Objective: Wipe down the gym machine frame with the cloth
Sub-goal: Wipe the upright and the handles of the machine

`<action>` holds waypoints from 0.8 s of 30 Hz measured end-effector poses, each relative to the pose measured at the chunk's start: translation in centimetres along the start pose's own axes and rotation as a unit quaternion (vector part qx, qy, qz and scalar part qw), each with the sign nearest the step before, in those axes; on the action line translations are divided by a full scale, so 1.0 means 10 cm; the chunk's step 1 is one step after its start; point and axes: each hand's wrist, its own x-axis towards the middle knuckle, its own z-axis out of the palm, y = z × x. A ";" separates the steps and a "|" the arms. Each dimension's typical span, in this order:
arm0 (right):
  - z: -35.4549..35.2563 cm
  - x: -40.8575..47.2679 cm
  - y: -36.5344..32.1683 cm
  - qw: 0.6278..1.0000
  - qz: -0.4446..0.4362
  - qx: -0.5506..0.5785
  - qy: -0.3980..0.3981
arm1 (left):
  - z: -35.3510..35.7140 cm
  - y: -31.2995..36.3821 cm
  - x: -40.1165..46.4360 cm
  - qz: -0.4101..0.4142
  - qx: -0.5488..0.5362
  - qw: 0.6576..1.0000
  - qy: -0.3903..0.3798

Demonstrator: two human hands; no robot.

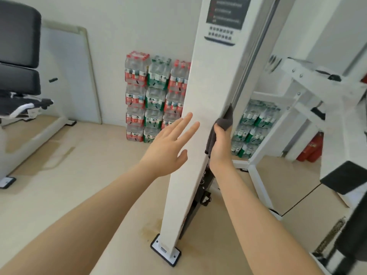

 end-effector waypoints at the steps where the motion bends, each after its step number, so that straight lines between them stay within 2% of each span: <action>1: 0.09 0.08 -0.21 1.000 -0.004 0.008 -0.012 | -0.18 0.05 0.15 0.007 0.003 1.000 -0.004; 6: 0.37 0.43 -1.06 0.993 -0.065 -0.017 -0.093 | -0.88 0.28 0.86 0.004 0.036 0.999 0.031; 8: 0.42 0.48 -1.20 0.990 -0.082 -0.055 -0.096 | -0.96 0.36 1.03 0.000 0.053 0.998 0.025; 12: 0.34 0.45 -1.06 0.974 -0.129 -0.167 -0.081 | -0.90 0.45 1.13 -0.013 0.070 0.997 0.006; 17: 0.10 0.41 -0.86 0.952 -0.123 -0.273 -0.061 | -0.85 0.64 1.13 -0.048 0.065 0.996 0.033; 19: -0.02 0.47 -0.89 0.942 -0.077 -0.317 -0.074 | -0.84 0.79 1.20 0.008 0.091 0.993 0.078; 21: -0.14 0.63 -1.03 0.947 -0.028 -0.297 -0.119 | -0.78 0.95 1.34 0.090 0.122 0.982 0.115; 24: -0.38 1.04 -1.33 0.948 -0.032 -0.300 -0.103 | -0.65 1.16 1.65 0.128 0.122 0.977 0.122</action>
